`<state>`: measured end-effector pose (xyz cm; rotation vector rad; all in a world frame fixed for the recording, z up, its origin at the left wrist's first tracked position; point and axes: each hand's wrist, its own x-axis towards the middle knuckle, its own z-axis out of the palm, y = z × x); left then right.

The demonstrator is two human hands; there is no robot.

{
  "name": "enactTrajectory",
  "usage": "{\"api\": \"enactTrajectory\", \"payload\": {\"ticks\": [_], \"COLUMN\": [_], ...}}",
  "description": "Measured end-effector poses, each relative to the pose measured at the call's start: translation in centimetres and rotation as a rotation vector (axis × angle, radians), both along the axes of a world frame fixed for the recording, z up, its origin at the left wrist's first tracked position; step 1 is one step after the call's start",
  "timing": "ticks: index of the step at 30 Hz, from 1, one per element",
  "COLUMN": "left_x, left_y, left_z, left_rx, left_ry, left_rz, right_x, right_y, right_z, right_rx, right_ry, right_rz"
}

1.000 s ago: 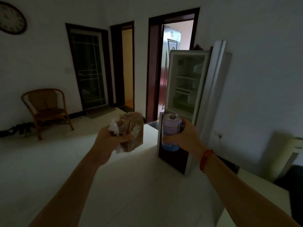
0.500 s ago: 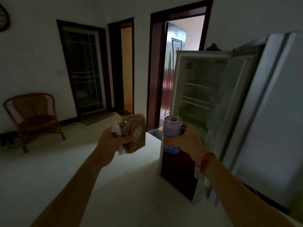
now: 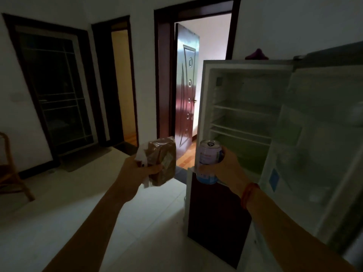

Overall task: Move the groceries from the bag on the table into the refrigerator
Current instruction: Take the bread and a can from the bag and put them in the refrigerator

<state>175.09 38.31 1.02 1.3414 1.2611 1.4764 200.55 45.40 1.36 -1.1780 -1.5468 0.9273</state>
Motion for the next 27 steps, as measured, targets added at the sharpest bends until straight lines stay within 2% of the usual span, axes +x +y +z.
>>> {"api": "enactTrajectory", "payload": {"ticks": [5, 11, 20, 27], "left_x": [-2.5, -1.8, 5.3, 10.6], "left_y": [9.8, 19.8, 33.3, 43.3], "left_z": [0.7, 0.4, 0.9, 3.3], "left_rx": [0.042, -0.011, 0.016, 0.066], "left_ry": [-0.034, -0.061, -0.044, -0.053], "left_rz": [-0.096, -0.243, -0.410, -0.490], "right_x": [-2.1, -1.0, 4.8, 7.8], "right_y": [5.7, 12.0, 20.8, 28.5], "right_z": [1.3, 2.1, 1.2, 3.4], "right_rx": [-0.012, -0.008, 0.011, 0.012], "right_ry": [0.042, 0.064, 0.075, 0.084], "right_rz": [-0.083, -0.217, -0.422, -0.449]}}
